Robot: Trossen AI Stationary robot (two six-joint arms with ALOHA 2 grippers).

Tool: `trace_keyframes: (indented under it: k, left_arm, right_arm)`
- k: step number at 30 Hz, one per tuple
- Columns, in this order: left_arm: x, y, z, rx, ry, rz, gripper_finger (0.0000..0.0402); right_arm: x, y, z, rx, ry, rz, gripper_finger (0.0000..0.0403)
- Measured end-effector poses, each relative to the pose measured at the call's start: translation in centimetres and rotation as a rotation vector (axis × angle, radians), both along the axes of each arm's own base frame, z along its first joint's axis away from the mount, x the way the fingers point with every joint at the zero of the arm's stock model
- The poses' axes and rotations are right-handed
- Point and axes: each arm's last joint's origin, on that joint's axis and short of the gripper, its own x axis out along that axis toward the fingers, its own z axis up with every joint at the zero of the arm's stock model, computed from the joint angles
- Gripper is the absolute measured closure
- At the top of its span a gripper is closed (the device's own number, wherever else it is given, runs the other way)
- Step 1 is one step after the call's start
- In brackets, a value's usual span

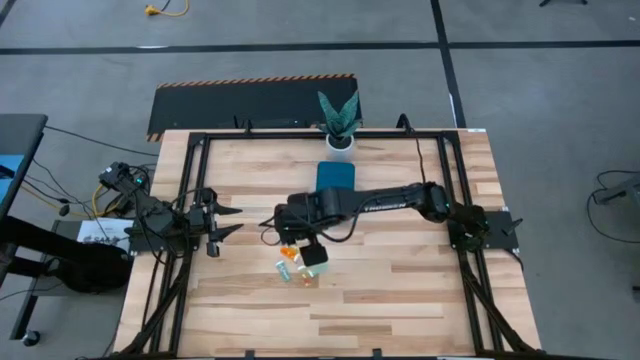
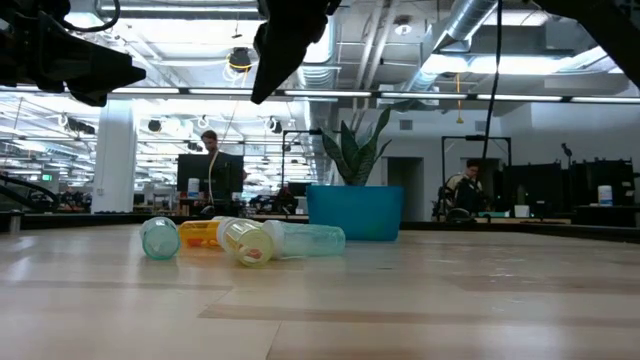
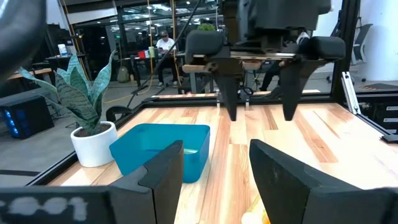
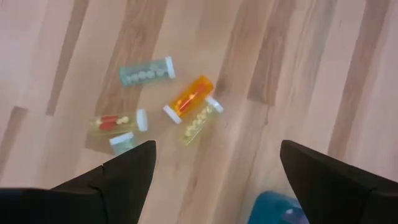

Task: Pick and place pill bottles into a basket
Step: Put the right blue pill bottle into the bin

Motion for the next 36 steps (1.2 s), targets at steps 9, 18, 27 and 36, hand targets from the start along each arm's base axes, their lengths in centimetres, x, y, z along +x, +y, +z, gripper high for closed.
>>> trace_keyframes:
  k: [9,18,27,36]
  left_arm:
    - [0.0,0.0,0.0,0.000,0.000,0.000,0.0226]
    - [0.0,0.0,0.0,0.000,0.000,-0.001,0.0226]
    - [0.0,0.0,0.0,0.000,0.000,0.000,0.0226]
    - [0.0,0.0,0.0,0.000,0.000,0.000,0.0226]
  right_arm:
    - [-1.4,-0.1,-0.9,0.033,0.168,-0.161,0.0076]
    - [-1.5,-0.1,-3.5,0.118,0.233,-0.501,0.0081]
    - [-1.4,0.1,-5.9,0.219,0.239,-0.864,0.0081]
    - [-1.6,2.1,-6.9,0.295,0.276,-0.933,0.0081]
